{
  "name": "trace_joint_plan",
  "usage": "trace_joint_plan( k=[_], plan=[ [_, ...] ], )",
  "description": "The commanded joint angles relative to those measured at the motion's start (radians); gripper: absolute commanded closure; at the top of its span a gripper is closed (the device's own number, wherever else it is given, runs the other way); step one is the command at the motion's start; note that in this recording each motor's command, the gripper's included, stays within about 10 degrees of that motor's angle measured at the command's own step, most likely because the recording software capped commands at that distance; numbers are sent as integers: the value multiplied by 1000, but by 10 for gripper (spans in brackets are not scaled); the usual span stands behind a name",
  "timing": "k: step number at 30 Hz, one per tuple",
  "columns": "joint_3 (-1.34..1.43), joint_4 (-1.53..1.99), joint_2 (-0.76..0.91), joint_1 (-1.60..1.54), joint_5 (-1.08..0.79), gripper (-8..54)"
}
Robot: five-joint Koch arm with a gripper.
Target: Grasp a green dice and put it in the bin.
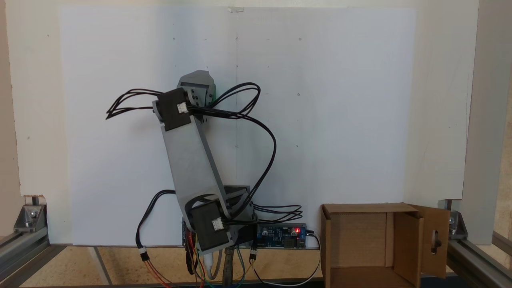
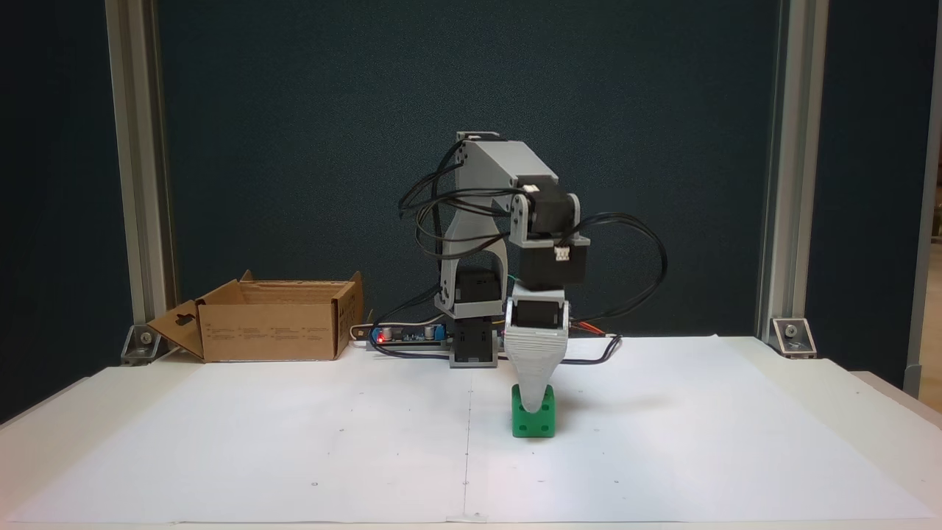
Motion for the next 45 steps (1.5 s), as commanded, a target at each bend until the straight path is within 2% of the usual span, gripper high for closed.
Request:
trace_joint_plan(
  k=[1, 45],
  plan=[
    [-17, -5, -5, 0, 51, 25],
    [-11, -74, -84, 28, 51, 35]
  ],
)
